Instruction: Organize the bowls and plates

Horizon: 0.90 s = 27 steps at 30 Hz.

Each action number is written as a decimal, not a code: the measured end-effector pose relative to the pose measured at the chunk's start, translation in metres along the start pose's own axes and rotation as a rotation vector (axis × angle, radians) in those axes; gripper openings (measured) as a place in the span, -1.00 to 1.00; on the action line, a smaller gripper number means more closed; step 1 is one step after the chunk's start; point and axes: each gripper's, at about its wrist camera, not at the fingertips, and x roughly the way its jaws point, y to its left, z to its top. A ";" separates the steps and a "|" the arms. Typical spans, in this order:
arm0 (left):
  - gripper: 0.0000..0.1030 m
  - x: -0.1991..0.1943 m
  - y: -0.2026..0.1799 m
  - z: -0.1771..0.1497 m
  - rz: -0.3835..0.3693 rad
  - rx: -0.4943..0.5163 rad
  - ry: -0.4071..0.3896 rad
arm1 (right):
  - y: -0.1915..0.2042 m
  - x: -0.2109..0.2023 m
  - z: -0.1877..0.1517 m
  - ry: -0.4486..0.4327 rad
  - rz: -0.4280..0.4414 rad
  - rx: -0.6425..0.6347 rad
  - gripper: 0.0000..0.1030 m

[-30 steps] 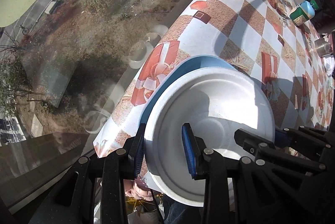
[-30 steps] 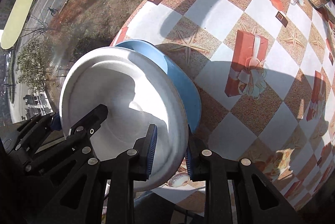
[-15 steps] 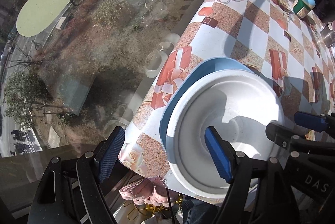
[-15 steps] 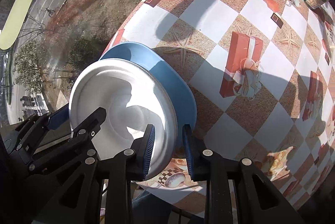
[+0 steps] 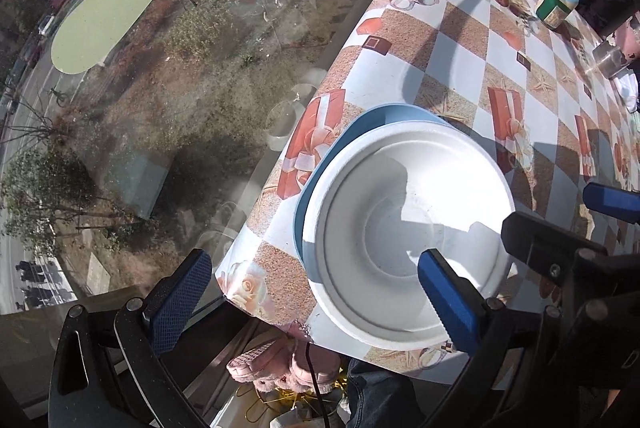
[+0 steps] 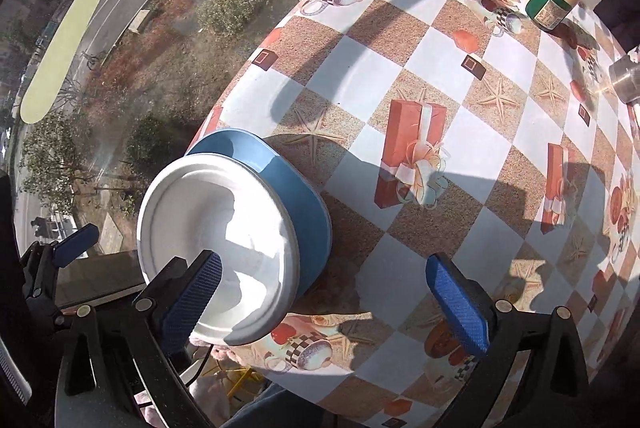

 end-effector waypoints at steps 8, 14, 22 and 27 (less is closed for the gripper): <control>1.00 -0.010 -0.008 -0.002 -0.012 0.031 0.004 | 0.001 -0.009 -0.003 0.023 0.007 -0.003 1.00; 1.00 -0.013 -0.014 -0.004 0.001 0.062 0.012 | 0.002 -0.006 -0.003 0.022 0.003 0.011 1.00; 1.00 -0.022 -0.023 -0.006 0.017 0.101 0.005 | 0.003 -0.011 -0.009 0.029 0.004 -0.004 1.00; 1.00 -0.023 -0.028 -0.006 0.021 0.115 0.007 | 0.000 -0.013 -0.014 0.028 0.006 0.019 1.00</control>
